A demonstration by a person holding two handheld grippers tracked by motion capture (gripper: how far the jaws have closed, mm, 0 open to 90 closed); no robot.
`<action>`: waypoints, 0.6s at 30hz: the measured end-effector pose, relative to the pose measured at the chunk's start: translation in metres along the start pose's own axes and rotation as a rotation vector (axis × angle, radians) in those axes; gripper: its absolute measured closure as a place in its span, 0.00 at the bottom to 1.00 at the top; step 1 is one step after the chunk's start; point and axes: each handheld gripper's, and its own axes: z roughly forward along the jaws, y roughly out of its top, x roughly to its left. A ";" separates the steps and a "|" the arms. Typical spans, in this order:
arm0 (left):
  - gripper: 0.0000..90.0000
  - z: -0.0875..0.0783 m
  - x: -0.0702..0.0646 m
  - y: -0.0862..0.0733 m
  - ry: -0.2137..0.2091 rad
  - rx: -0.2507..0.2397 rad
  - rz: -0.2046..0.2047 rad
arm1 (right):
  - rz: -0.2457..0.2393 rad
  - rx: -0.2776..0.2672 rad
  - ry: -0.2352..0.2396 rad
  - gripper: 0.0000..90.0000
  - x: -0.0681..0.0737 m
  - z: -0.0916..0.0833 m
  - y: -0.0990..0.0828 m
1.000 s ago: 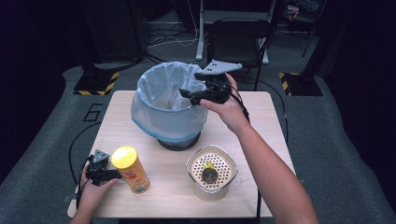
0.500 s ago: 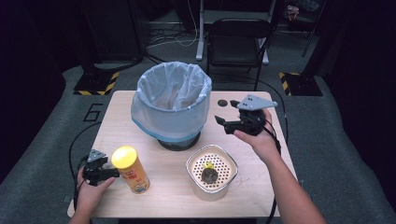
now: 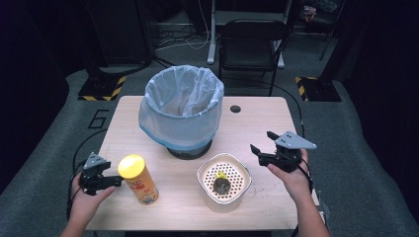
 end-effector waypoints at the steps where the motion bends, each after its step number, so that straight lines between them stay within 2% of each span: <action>1: 0.18 -0.005 -0.002 -0.002 -0.012 -0.013 -0.004 | 0.031 0.003 -0.008 0.28 -0.001 -0.002 -0.012; 5: 0.18 -0.011 -0.005 -0.005 -0.026 -0.007 0.002 | 0.061 0.003 -0.018 0.28 -0.004 -0.003 -0.023; 9: 0.18 -0.021 -0.010 -0.011 -0.045 -0.026 -0.001 | 0.065 0.027 -0.037 0.28 -0.008 -0.001 -0.032; 10: 0.18 -0.025 -0.010 -0.013 -0.056 -0.024 0.001 | 0.078 0.033 -0.033 0.27 -0.010 -0.001 -0.036; 12: 0.18 -0.028 -0.011 -0.017 -0.076 -0.041 -0.021 | 0.086 0.038 -0.037 0.27 -0.012 0.001 -0.038; 13: 0.18 -0.030 -0.010 -0.018 -0.088 -0.032 -0.018 | 0.089 0.039 -0.034 0.27 -0.013 0.001 -0.039; 15: 0.18 -0.034 -0.010 -0.022 -0.113 -0.036 -0.037 | 0.096 0.042 -0.036 0.27 -0.014 0.001 -0.041; 17: 0.18 -0.043 -0.012 -0.027 -0.139 -0.046 -0.023 | 0.101 0.043 -0.034 0.27 -0.016 0.002 -0.043; 18: 0.18 -0.043 -0.012 -0.027 -0.139 -0.046 -0.023 | 0.101 0.043 -0.034 0.27 -0.016 0.002 -0.043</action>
